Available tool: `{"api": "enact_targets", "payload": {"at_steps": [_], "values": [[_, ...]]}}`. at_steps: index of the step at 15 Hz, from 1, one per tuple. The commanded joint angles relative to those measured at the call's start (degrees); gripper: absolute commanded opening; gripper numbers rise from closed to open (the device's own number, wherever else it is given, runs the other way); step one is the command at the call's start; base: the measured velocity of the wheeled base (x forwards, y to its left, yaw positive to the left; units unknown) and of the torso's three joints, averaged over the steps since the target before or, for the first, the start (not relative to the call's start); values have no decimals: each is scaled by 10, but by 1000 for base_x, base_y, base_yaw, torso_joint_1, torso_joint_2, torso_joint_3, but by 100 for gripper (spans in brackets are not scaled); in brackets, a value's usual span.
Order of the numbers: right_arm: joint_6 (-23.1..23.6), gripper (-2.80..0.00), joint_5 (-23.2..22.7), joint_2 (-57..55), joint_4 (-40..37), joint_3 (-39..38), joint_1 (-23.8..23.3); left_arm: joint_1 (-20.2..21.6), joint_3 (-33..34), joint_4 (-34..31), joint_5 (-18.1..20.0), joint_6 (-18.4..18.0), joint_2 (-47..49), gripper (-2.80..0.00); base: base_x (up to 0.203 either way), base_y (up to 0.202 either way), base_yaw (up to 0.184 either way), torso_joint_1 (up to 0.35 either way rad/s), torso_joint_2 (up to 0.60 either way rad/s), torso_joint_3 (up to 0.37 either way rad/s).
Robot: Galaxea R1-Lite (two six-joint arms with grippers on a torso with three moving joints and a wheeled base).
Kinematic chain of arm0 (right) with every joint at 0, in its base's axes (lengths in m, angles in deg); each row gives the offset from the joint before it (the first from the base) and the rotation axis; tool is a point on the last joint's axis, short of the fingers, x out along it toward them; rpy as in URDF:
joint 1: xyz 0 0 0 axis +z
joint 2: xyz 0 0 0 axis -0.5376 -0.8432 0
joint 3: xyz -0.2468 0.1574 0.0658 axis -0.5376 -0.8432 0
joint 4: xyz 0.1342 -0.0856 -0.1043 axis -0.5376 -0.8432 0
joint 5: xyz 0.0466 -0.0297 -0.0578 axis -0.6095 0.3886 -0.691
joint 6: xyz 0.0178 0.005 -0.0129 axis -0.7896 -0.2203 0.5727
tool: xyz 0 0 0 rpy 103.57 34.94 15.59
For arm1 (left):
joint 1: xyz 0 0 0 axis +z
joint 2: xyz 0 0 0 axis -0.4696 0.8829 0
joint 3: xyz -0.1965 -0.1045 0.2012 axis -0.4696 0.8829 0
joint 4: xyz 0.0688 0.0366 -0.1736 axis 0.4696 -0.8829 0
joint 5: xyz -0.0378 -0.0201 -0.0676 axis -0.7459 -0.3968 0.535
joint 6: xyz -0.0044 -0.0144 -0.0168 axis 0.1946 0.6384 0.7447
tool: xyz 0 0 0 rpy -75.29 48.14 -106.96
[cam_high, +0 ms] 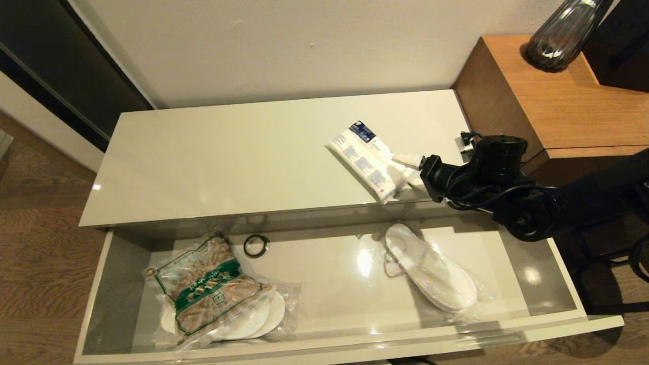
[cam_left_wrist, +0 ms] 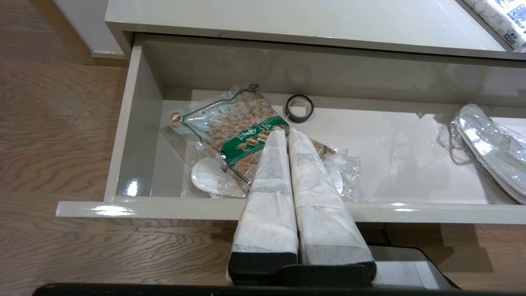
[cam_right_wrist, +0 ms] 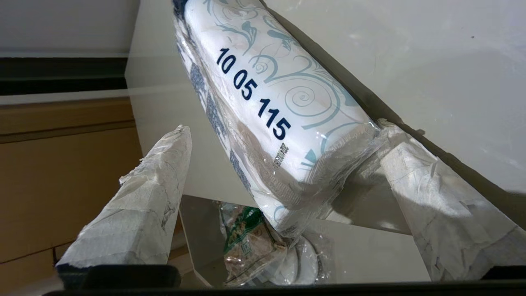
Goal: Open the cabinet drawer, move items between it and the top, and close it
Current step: Pick up the tissue on the table
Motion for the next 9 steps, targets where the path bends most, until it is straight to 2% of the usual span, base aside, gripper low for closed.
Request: {"api": "enact_targets", "payload": {"at_steps": [1,9], "values": [[5,0,3,-40,-77,35,5,0,0,1,0,1,1,-280,0,0,0,0,0,0],[8,0,5,-59,-89,39,25,0,0,1,0,1,1,-280,0,0,0,0,0,0]]}}
